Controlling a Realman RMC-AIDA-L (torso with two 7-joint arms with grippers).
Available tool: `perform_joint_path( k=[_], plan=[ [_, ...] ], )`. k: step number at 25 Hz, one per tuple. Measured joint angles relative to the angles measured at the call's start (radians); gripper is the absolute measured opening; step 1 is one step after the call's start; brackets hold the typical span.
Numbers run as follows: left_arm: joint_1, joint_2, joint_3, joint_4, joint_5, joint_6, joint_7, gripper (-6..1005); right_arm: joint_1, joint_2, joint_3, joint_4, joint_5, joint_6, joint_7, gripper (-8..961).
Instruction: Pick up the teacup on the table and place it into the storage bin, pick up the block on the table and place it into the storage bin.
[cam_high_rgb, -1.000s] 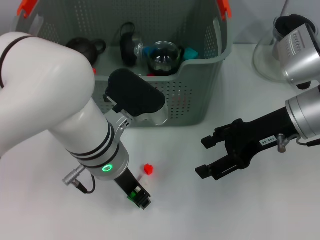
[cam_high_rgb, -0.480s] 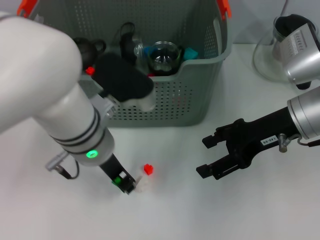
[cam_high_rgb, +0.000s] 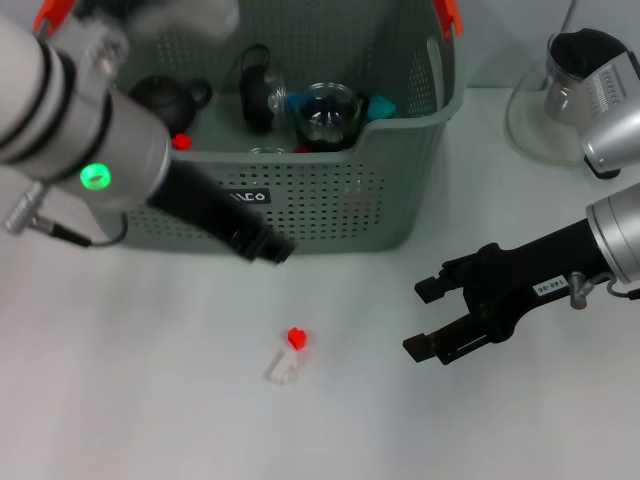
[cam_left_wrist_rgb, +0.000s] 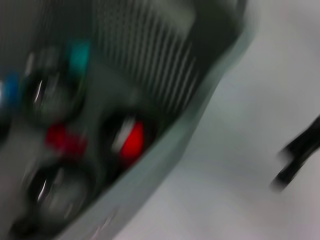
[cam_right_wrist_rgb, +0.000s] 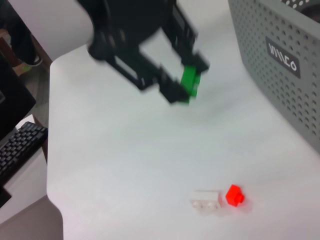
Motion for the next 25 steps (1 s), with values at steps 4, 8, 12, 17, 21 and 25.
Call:
perform_joint_path(
  k=[4, 8, 12, 17, 21, 25],
  plan=[
    [-0.067, 0.003, -0.174, 0.045, -0.157, 0.032, 0.052, 408, -0.001, 0.0, 0.001, 0.001, 0.0, -0.003, 0.003, 928],
    [-0.165, 0.01, -0.309, 0.002, -0.198, 0.0, 0.127, 408, 0.002, 0.001, 0.001, 0.001, 0.0, -0.008, 0.013, 929],
    [-0.254, 0.048, -0.374, -0.139, -0.196, -0.108, 0.182, 408, 0.007, 0.002, 0.001, 0.001, 0.0, -0.013, 0.016, 929],
    [-0.331, 0.141, -0.382, -0.429, -0.191, -0.32, 0.206, 408, 0.01, 0.006, -0.001, 0.001, 0.0, -0.014, 0.019, 929],
    [-0.364, 0.17, -0.383, -0.599, -0.195, -0.426, 0.242, 408, 0.01, 0.006, 0.0, 0.001, 0.0, -0.012, 0.024, 929],
    [-0.37, 0.157, -0.375, -0.622, -0.189, -0.49, 0.269, 408, 0.011, 0.002, 0.0, 0.001, 0.0, -0.009, 0.033, 929]
  ],
)
